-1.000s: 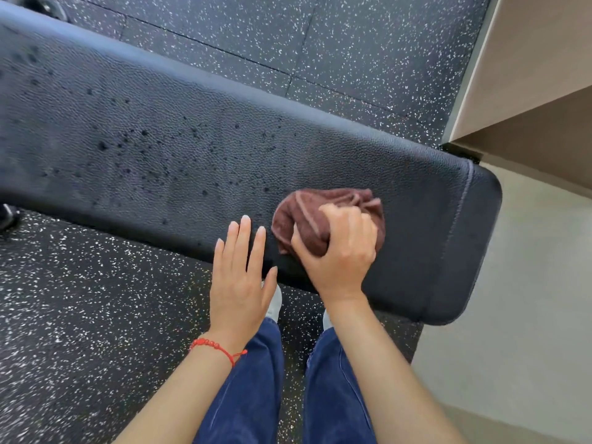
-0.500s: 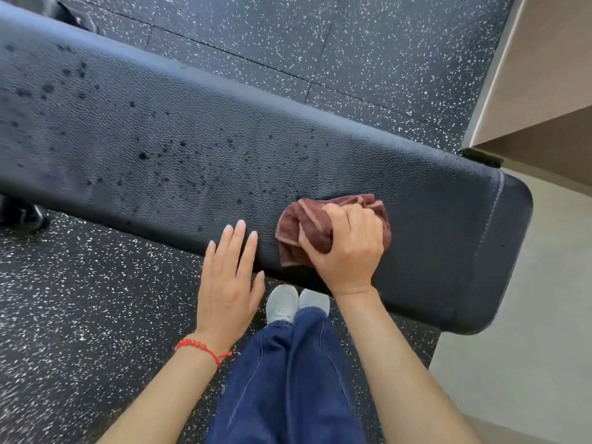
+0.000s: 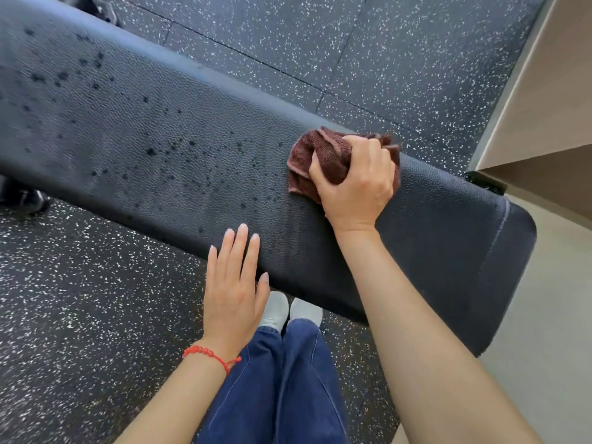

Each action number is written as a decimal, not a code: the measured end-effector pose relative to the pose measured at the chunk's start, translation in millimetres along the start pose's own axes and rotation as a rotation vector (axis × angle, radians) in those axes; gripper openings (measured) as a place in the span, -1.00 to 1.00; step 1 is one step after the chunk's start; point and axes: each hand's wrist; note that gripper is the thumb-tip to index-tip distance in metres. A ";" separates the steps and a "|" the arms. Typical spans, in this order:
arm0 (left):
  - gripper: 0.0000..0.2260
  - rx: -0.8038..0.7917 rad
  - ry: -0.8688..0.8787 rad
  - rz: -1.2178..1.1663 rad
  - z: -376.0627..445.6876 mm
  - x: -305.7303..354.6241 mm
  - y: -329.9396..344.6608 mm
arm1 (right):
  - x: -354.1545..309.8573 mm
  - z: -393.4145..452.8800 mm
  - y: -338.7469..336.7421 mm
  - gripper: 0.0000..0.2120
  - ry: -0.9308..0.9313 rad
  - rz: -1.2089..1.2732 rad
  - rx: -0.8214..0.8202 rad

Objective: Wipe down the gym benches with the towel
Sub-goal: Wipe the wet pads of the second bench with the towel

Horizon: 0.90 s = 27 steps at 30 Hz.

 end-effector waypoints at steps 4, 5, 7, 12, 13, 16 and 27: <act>-0.56 -0.016 0.012 -0.028 -1.8 -4.7 -0.3 | -1.7 -27.3 -4.7 -0.66 -0.069 0.038 -0.007; -0.56 -0.019 0.016 -0.039 -1.8 -6.0 -1.2 | -3.5 -34.4 -5.4 -0.65 -0.071 0.043 -0.013; -0.56 -0.018 0.028 -0.052 -1.5 -8.3 -4.0 | -7.8 -47.3 -7.0 -0.65 -0.058 0.043 -0.020; -0.57 -0.030 0.091 -0.098 1.2 -16.9 -14.3 | -19.7 -77.5 -14.7 -0.64 -0.026 0.061 -0.021; -0.57 -0.032 0.104 -0.112 2.1 -21.1 -17.5 | -23.5 -85.0 -16.7 -0.63 -0.024 0.064 -0.031; -0.57 -0.028 0.128 -0.119 7.9 -40.6 -27.6 | -36.6 -105.4 -19.7 -0.62 -0.010 0.057 -0.054; -0.59 0.036 0.091 0.003 33.4 -124.3 -51.3 | -50.8 -74.1 3.1 -0.64 -0.079 -0.100 0.036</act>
Point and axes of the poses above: each hand's wrist, its own z-axis towards the middle knuckle, its own y-axis out of the palm, x = y × z, and after that the axes turned 4 degrees about -z, right-handed
